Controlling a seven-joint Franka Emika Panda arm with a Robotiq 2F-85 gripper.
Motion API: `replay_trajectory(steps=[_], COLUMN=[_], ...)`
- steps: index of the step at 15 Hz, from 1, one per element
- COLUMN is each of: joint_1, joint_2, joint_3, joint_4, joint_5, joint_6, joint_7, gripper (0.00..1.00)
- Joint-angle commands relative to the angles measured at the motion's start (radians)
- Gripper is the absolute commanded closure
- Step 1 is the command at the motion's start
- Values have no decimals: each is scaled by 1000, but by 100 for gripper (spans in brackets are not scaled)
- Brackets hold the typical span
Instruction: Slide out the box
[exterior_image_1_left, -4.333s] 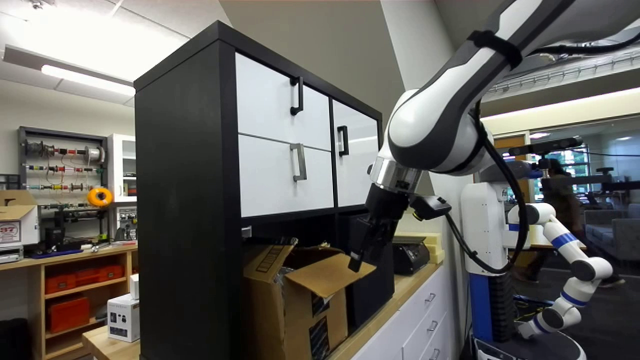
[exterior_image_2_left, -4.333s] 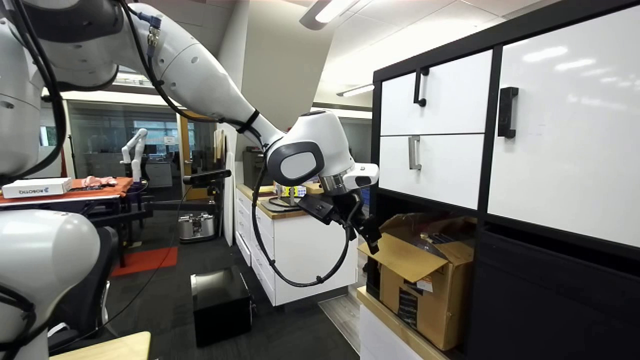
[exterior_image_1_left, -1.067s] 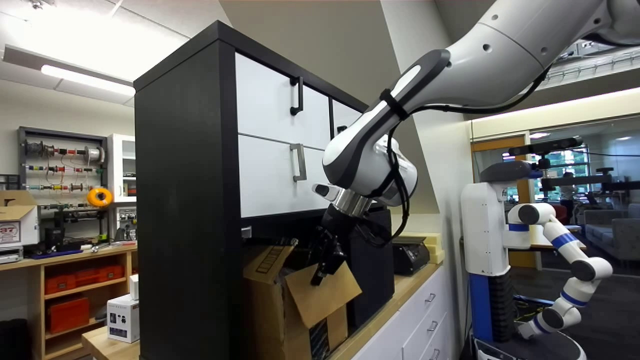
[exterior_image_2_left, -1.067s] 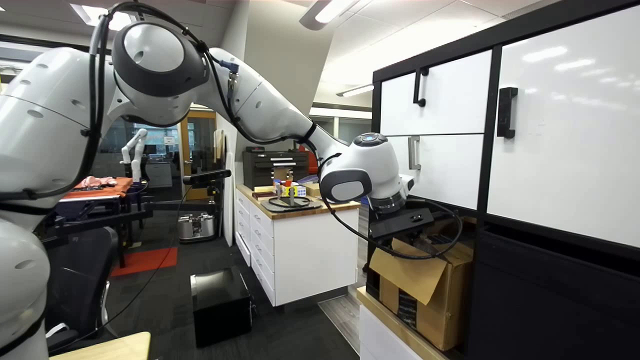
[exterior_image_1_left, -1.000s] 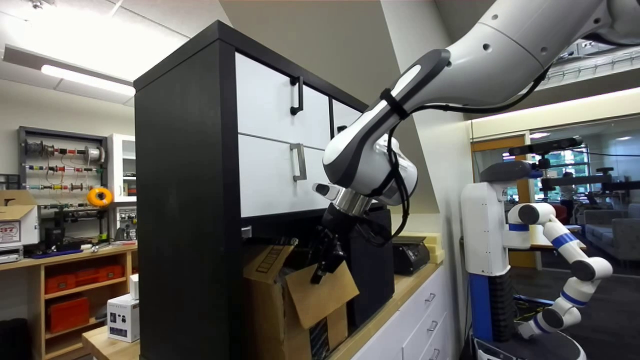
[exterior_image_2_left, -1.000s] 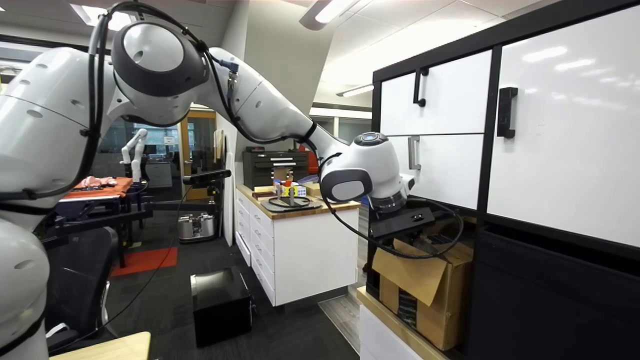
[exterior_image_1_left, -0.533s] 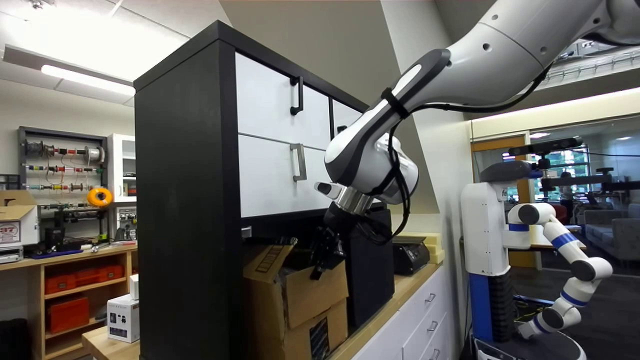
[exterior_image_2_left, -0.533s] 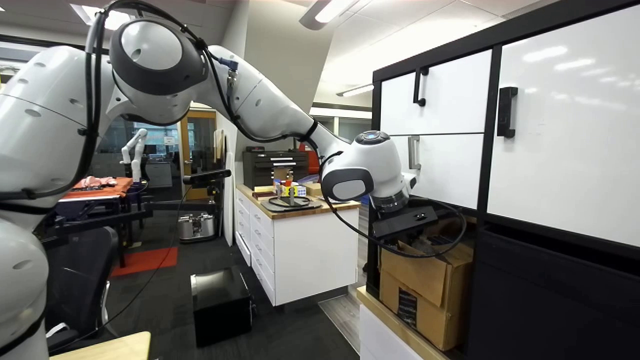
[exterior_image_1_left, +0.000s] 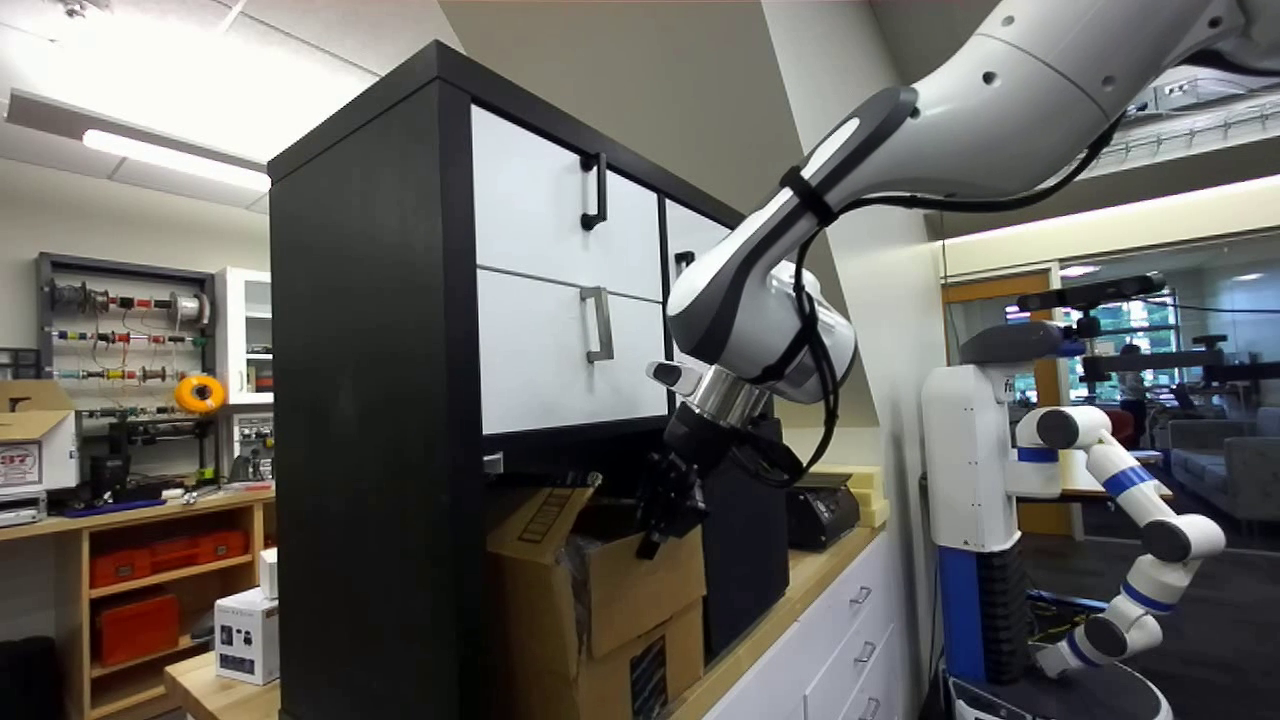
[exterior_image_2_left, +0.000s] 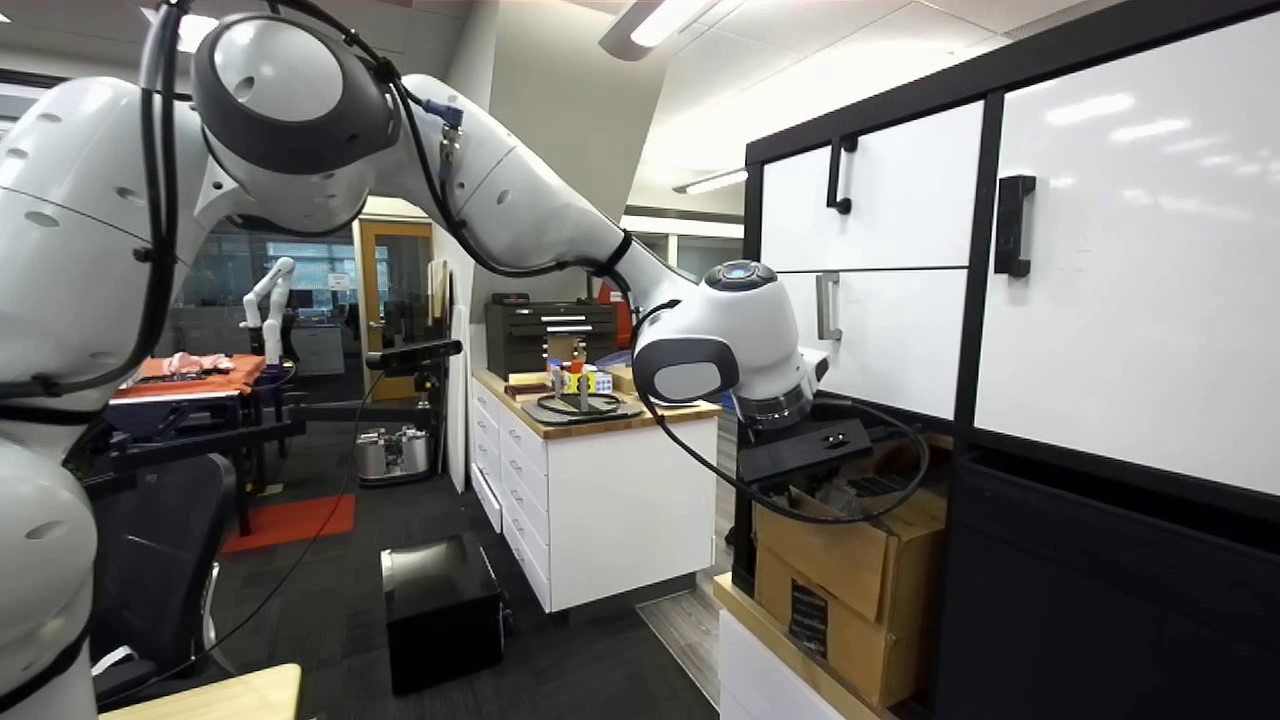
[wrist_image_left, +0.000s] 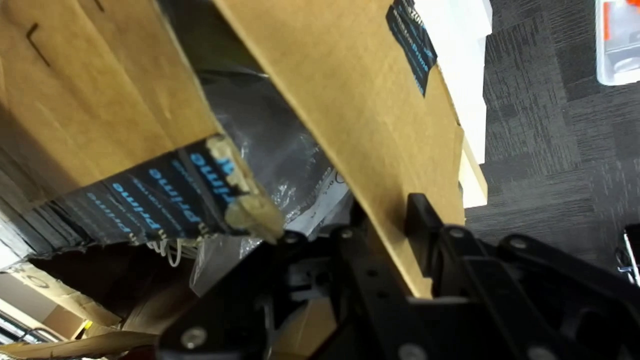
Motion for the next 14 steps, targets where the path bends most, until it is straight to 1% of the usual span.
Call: replay_trajectory(steps=[1,2,3,9,14], joint_1=[-173,-23,-51,-38,-39], joint_2=[-201,-173,-203,-336,-436], joint_3=[199,26,58,40,37], joint_4=[-182,-190,-222,-376,-487], joint_5=[-114,3,-1,-12,-31], joint_6=[74,27,38,58,91], joint_7=[37,-37,-37,-47,-27], gripper=[94,94,94,94,94])
